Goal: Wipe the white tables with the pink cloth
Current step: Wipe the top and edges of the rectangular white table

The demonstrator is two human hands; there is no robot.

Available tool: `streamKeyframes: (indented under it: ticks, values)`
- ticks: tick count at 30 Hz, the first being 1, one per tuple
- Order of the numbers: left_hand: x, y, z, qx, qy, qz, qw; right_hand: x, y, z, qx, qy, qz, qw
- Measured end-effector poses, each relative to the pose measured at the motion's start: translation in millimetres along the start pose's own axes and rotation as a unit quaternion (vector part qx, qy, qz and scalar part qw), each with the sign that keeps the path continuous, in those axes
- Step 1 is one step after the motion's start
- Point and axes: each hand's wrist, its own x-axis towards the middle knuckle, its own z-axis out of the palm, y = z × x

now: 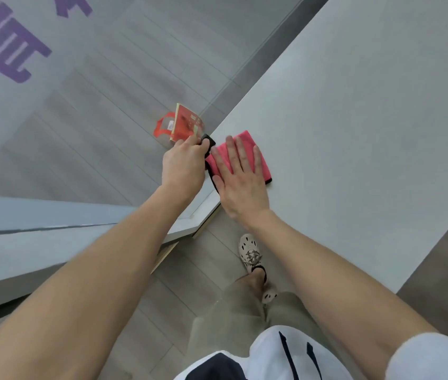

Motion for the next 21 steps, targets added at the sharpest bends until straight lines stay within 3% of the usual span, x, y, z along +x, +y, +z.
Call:
streamKeyframes:
  ticks: [4, 7, 11, 13, 15, 18, 21]
  values:
    - [-1, -2, 0, 0.019, -0.032, 0.024, 0.999, -73, 50, -10, 0.011, 0.005, -0.023, 1.000]
    - [-12, 7, 0, 0.029, -0.005, 0.045, 0.999, -161, 95, -26, 0.009, -0.006, 0.045, 0.999]
    - [-42, 36, 9, 0.021, 0.017, 0.157, 0.987, -243, 114, -39, -0.011, -0.021, 0.180, 0.983]
    - [-54, 48, 15, 0.019, -0.018, 0.196, 0.980, -235, 93, -34, -0.022, -0.009, 0.264, 0.964]
    - [-64, 54, 20, 0.023, -0.051, 0.183, 0.982, -197, 61, -23, -0.033, 0.015, 0.299, 0.954]
    - [-63, 60, 19, 0.025, -0.102, 0.146, 0.984, -117, 21, -13, -0.015, 0.042, 0.247, 0.968]
    - [-55, 70, 10, 0.045, -0.153, 0.120, 0.980, -99, 18, -14, -0.004, 0.028, 0.218, 0.976]
